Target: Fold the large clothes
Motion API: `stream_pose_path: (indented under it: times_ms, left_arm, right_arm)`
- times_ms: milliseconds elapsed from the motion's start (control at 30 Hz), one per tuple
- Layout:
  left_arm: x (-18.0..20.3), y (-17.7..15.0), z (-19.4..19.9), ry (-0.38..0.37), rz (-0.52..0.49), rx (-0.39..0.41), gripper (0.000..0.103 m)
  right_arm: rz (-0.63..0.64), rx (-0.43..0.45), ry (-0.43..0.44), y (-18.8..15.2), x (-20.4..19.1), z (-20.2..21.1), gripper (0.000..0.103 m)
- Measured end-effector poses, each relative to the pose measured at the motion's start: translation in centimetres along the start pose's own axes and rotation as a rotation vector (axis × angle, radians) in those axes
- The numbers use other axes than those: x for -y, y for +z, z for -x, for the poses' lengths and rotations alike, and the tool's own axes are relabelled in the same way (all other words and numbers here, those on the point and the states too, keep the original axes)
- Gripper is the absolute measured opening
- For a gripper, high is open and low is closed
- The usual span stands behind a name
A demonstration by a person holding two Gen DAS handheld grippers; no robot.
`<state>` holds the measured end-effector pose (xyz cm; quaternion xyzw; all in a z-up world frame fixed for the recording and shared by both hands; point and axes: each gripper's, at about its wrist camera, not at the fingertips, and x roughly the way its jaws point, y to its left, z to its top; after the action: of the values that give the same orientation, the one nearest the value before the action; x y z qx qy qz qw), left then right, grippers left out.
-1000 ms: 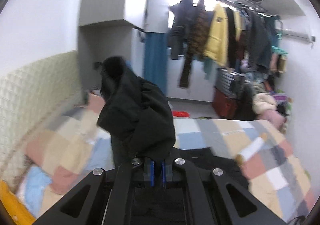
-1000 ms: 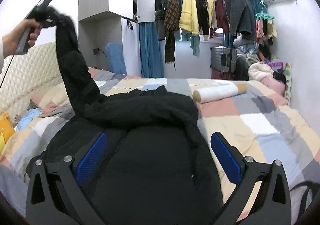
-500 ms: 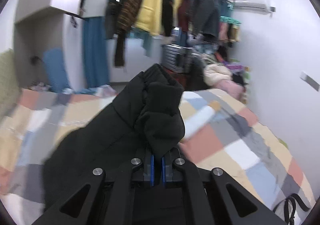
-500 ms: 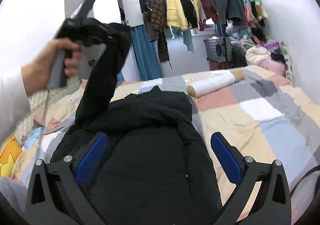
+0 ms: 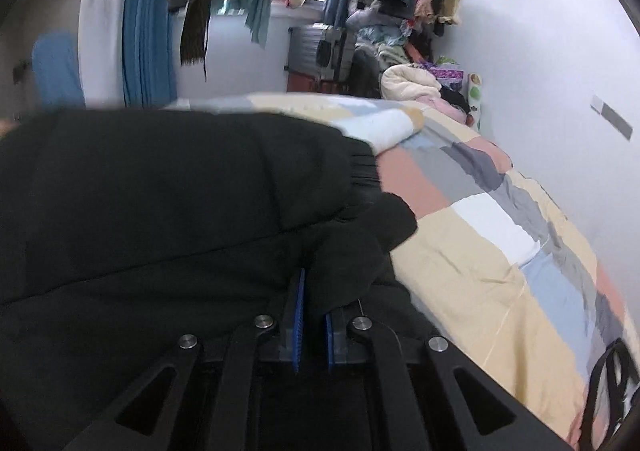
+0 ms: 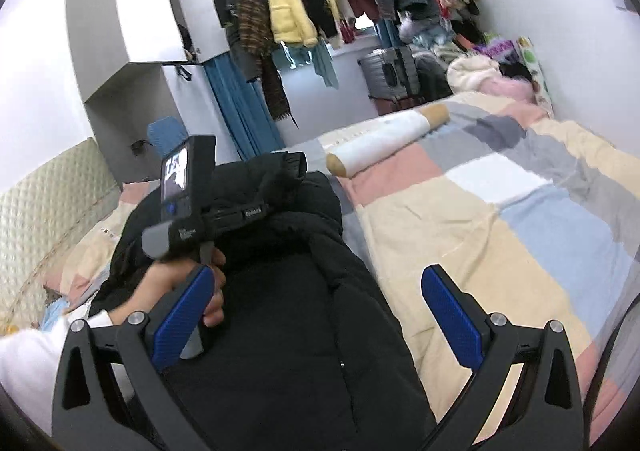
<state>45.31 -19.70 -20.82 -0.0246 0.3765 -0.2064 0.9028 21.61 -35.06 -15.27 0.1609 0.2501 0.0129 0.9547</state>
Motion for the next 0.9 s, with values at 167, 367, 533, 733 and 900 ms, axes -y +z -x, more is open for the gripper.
stream_pose_path:
  times_ms: [167, 367, 533, 733, 900]
  left_arm:
    - [-0.2, 0.1, 0.7, -0.016, -0.022, 0.017, 0.007]
    - [1.6, -0.1, 4.4, 0.151, -0.133, 0.124, 0.046]
    - [0.5, -0.5, 10.1, 0.133, -0.092, 0.183, 0.088]
    - [-2.3, -1.3, 18.1, 0.174, -0.049, 0.224, 0.088]
    - [-4.0, -3.3, 24.8, 0.215, -0.032, 0.274, 0.088]
  right_arm:
    - [0.004, -0.051, 0.005, -0.6, -0.4, -2.0, 0.103]
    - [0.060, -0.046, -0.018, -1.2, -1.6, -1.9, 0.103]
    - [0.086, -0.002, -0.011, -1.1, -2.5, -0.6, 0.103]
    - [0.106, 0.029, -0.013, -0.9, -3.5, 0.5, 0.103]
    - [0.143, 0.032, -0.002, -0.9, -4.9, 0.9, 0.103]
